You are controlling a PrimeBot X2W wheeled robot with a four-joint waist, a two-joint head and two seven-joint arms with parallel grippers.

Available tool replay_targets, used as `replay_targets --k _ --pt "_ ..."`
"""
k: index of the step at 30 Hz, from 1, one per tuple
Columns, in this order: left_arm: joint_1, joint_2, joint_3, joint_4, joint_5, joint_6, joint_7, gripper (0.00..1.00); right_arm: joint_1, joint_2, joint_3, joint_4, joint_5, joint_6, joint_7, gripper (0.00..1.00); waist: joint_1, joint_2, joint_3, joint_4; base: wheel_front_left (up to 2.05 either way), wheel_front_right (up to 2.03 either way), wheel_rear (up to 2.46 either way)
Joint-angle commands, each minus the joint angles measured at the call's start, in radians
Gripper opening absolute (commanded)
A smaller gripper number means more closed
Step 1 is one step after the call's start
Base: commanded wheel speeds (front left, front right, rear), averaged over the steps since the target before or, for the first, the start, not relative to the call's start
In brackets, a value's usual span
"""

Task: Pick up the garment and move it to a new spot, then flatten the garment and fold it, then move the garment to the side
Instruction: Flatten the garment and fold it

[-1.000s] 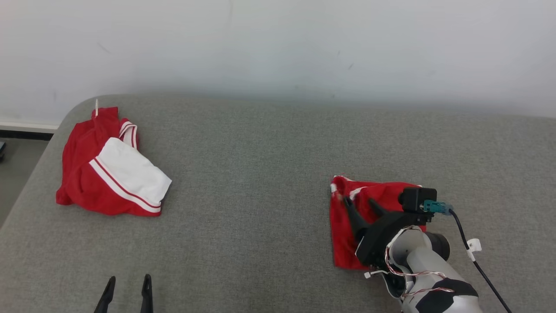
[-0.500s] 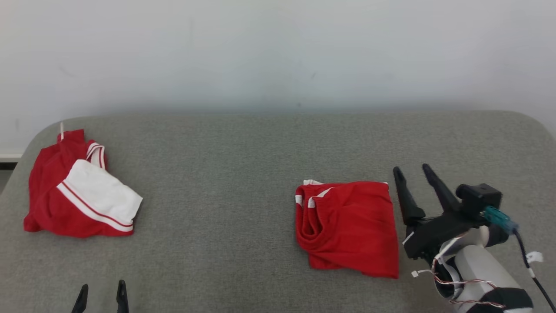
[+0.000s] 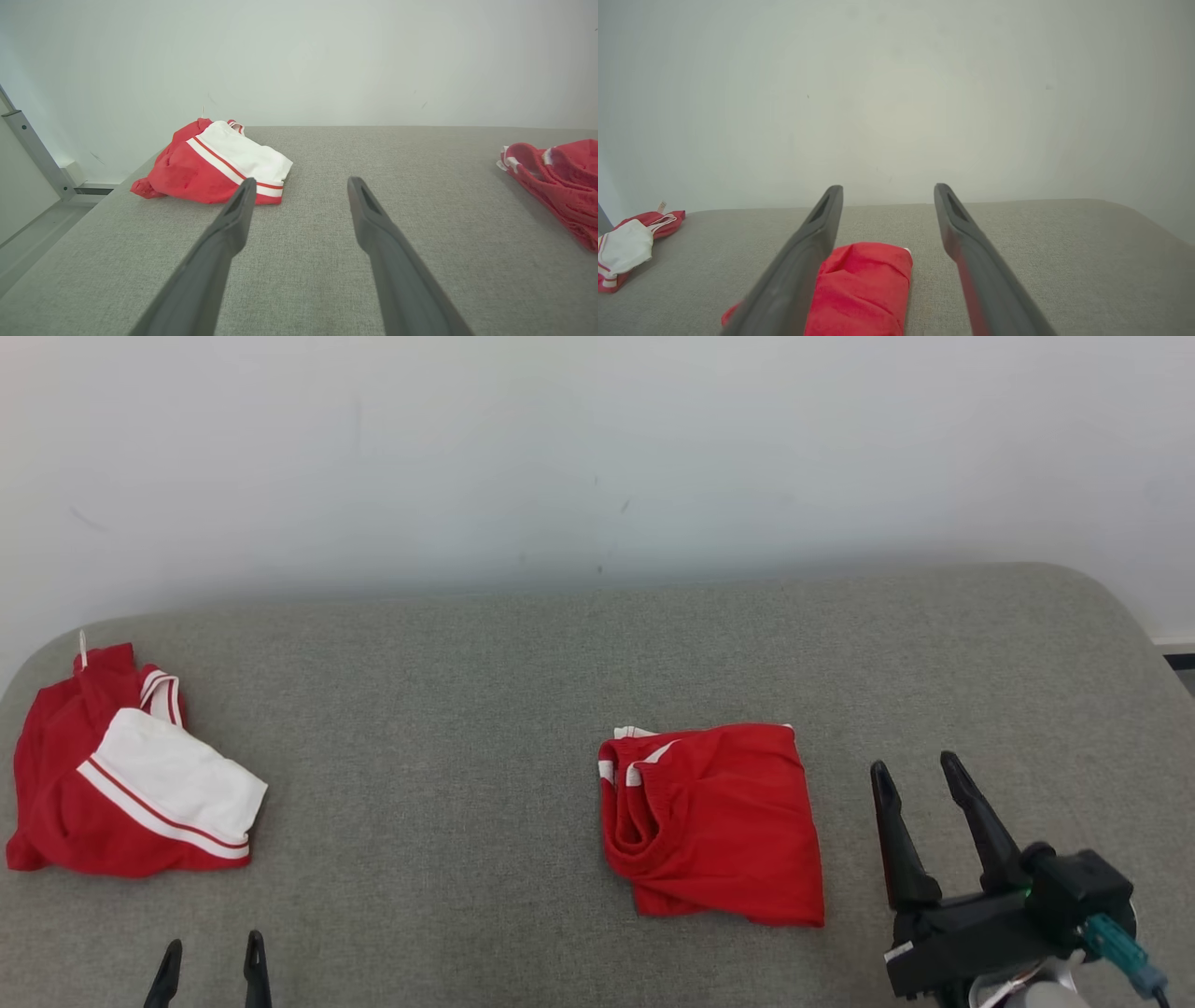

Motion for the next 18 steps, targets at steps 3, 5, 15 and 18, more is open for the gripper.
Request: replay_targets --k 3,5,15,18 --pt "-0.007 0.001 0.005 -0.001 -0.001 -0.003 -0.003 1.00 0.048 0.036 -0.021 -0.010 -0.022 -0.002 0.000 1.00 0.0000 0.0000 -0.003 0.002 0.00 0.00 0.00" --pt "-0.009 -0.001 0.006 -0.001 -0.001 -0.004 -0.003 1.00 0.067 0.055 -0.039 -0.006 -0.038 -0.002 0.000 1.00 0.0000 0.0000 -0.006 0.004 0.00 0.00 0.00" --pt "-0.001 -0.002 -0.002 0.007 0.014 -0.006 -0.003 1.00 0.128 0.107 -0.074 -0.025 -0.119 -0.002 0.000 1.00 0.0000 0.0000 -0.015 0.019 0.00 0.00 0.00" --pt "0.003 -0.005 -0.003 0.003 0.017 -0.006 -0.004 1.00 0.140 0.112 -0.080 -0.028 -0.130 -0.002 0.000 1.00 0.0000 0.0000 -0.017 0.022 0.00 0.00 0.00"
